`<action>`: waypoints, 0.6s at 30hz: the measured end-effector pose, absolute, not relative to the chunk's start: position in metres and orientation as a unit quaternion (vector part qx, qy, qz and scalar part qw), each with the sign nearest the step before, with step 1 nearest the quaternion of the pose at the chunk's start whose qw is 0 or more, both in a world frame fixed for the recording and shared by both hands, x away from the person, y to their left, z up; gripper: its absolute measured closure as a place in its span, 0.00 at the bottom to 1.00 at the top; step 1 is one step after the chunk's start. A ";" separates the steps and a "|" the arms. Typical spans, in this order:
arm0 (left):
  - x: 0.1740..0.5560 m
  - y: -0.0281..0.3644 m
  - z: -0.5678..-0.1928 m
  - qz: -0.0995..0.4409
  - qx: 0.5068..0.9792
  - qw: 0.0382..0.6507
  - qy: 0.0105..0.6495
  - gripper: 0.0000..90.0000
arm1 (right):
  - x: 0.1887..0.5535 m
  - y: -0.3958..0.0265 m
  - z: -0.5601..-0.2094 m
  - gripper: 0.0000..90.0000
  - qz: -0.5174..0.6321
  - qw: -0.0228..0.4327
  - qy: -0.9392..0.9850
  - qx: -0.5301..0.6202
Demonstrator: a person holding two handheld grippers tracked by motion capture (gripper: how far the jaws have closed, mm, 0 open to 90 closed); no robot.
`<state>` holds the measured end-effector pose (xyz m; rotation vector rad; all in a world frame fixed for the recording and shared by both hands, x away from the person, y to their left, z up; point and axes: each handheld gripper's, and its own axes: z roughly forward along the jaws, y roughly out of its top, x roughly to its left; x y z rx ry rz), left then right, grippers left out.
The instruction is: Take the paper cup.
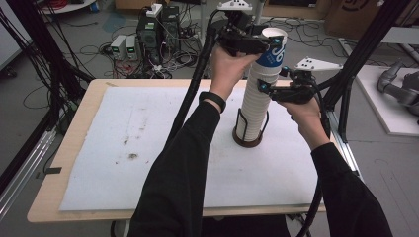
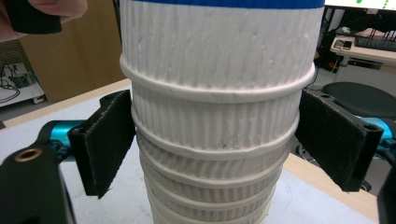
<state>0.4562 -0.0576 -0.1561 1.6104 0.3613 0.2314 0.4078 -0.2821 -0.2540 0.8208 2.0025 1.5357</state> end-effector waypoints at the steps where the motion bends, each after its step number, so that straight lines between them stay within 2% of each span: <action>1: 0.456 -0.057 -0.155 0.105 0.713 0.674 0.161 0.34 | 0.408 -0.282 -0.254 0.15 0.562 0.243 0.732 0.299; 18: 0.449 -0.048 -0.133 0.127 0.683 0.702 0.153 0.34 | 0.407 -0.281 -0.254 0.15 0.562 0.243 0.731 0.301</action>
